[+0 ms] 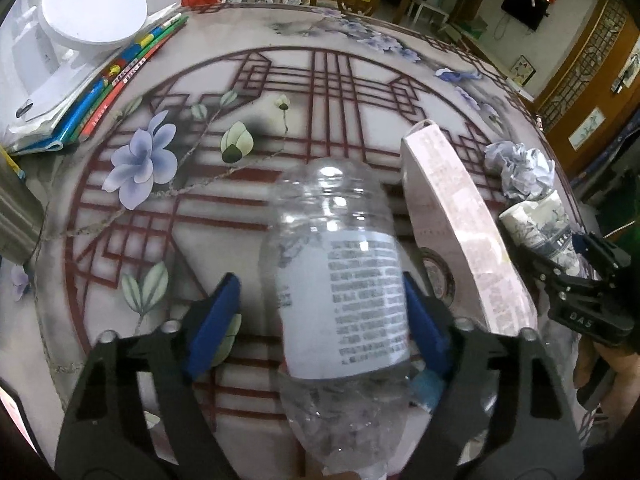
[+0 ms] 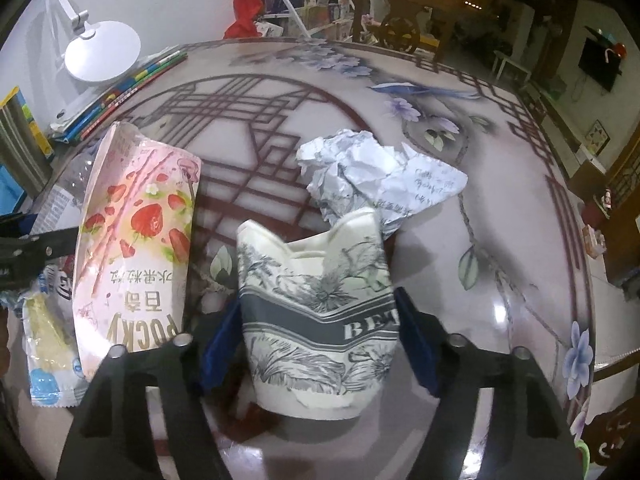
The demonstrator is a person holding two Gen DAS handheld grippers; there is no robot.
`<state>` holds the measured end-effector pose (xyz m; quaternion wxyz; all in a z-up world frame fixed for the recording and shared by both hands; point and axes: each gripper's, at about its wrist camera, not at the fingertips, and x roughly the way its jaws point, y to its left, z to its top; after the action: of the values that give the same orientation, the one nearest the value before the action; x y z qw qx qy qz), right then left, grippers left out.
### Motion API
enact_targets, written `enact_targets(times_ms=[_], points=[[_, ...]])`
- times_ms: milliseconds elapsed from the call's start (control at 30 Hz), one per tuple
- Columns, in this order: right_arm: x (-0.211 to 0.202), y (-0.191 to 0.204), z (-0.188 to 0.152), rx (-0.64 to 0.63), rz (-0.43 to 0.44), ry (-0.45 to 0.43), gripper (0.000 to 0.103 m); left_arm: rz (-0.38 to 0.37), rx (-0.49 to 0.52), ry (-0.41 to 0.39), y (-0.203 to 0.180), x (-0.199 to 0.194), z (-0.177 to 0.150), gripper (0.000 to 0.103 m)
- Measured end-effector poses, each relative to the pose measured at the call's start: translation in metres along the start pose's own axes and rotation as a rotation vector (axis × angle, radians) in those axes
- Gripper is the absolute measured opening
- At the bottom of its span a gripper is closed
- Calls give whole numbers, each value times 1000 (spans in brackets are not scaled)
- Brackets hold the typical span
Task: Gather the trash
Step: 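Grasp the white patterned paper cup with right gripper while left gripper grasps the clear bottle, then carry the paper cup and plastic bottle over the bin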
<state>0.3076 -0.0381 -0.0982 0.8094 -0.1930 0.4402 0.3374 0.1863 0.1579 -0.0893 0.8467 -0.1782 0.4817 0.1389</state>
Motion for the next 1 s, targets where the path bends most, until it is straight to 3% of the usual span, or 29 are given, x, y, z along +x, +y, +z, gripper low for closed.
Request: enact_targets(times_ms=[67,300,667,1000], points=[[-1,1,-1,-2,-4,4,59,0,10,0,-2,-1,0,58],[-12,4,-1,16,-4,-7,58,5,22,-25,-5,-15,-6,56],[-52,-5,0,88,13,-72,58,22,16,-163,-1,-71,-11,55],[-115,-7,-21,123,16,-143,58,3,193,-304,-48,-136,-32,54]])
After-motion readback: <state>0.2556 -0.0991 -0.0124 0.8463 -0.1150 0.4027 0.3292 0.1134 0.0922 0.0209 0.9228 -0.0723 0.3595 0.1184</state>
